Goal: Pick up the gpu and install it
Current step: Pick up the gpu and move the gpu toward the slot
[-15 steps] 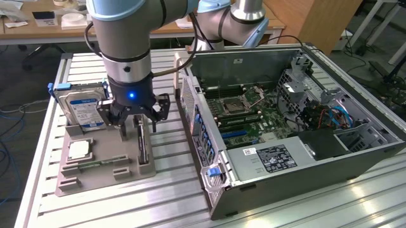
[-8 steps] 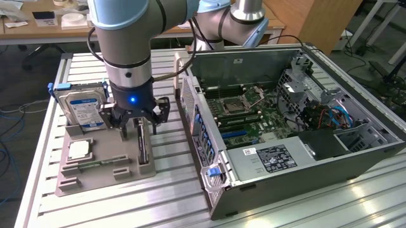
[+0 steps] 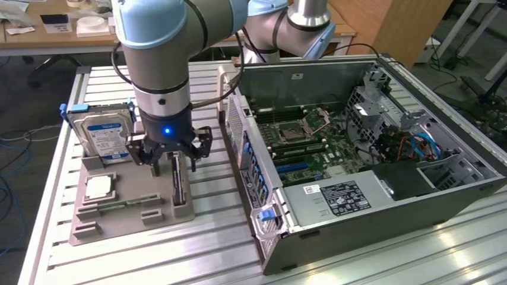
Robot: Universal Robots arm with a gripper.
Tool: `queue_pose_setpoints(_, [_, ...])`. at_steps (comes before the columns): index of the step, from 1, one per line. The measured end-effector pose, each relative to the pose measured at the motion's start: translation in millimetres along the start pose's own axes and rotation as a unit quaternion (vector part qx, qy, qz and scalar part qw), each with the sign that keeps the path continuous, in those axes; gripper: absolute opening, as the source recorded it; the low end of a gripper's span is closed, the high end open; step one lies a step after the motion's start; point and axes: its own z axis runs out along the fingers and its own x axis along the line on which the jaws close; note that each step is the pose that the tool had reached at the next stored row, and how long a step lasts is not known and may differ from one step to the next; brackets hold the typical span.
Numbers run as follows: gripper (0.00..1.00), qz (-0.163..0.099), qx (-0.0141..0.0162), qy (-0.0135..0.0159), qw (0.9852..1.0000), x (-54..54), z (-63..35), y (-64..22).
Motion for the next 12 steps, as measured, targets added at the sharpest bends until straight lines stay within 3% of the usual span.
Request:
queue_pose_setpoints(7, [0.72, 0.0, 0.0001, 0.0, 1.0, -0.1, 12.6, -0.1])
queue_pose_setpoints(12, [0.72, 0.0, 0.0001, 0.0001, 1.0, 0.0, 13.3, -0.2])
